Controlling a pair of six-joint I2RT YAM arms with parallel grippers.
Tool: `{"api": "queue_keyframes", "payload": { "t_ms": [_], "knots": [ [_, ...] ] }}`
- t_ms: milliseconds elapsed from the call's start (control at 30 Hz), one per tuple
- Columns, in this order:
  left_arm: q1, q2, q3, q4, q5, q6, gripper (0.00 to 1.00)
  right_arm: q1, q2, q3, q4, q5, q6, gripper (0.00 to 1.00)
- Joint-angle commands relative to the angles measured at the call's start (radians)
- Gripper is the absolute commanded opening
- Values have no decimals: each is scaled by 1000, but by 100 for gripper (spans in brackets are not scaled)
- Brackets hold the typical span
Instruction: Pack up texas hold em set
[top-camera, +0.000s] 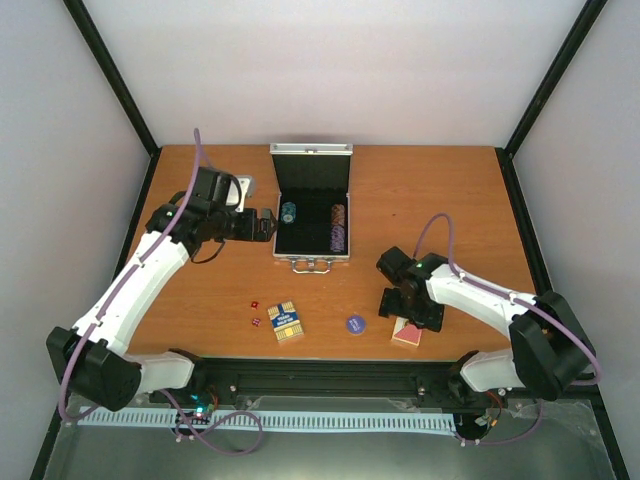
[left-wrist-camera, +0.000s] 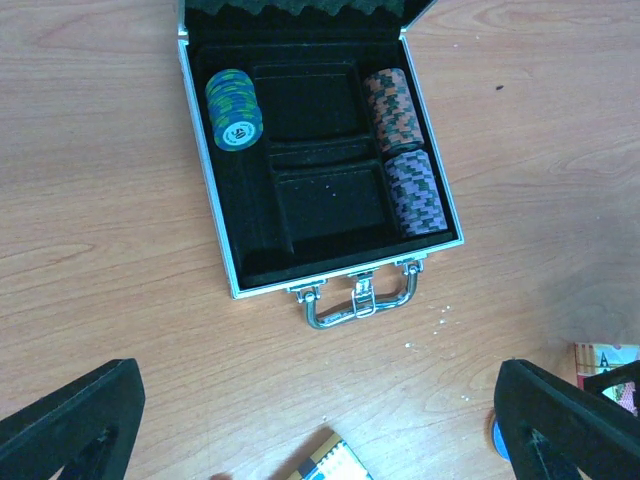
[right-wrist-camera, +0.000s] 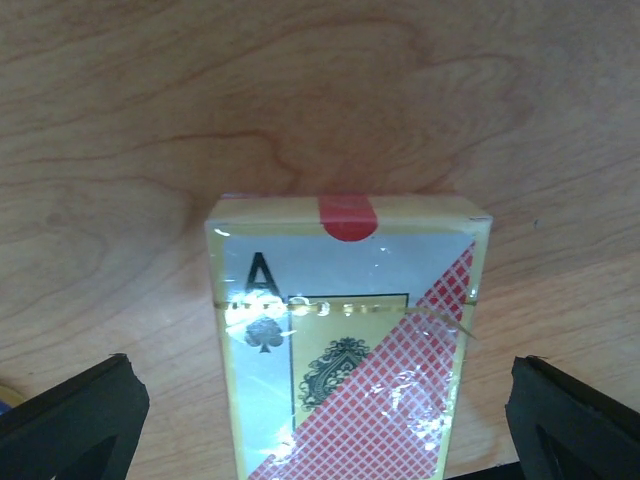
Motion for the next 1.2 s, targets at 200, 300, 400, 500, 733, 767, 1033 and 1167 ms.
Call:
{"api": "queue_keyframes", "payload": {
  "t_ms": [200, 300, 400, 500, 733, 767, 1033, 1167],
  "knots": [
    [7, -8, 5, 23, 20, 6, 98, -1, 23, -51, 23, 51, 3, 100],
    [7, -6, -1, 25, 14, 5, 98, -30, 36, -75, 53, 28, -25, 99],
    [7, -3, -4, 25, 10, 3, 98, -48, 46, -87, 85, 10, -52, 97],
    [7, 1, -4, 26, 4, 0, 98, -56, 64, -85, 94, 11, -70, 94],
    [7, 13, 1, 23, -6, 3, 98, -62, 81, -105, 127, -7, -81, 82],
    [7, 14, 0, 22, -7, 4, 98, -63, 79, -110, 132, -13, -80, 77],
    [6, 16, -8, 15, -15, 14, 98, -63, 56, -129, 153, -41, -47, 19],
    [7, 14, 0, 4, -12, 23, 98, -63, 25, -60, 106, -45, -20, 5]
  ]
}}
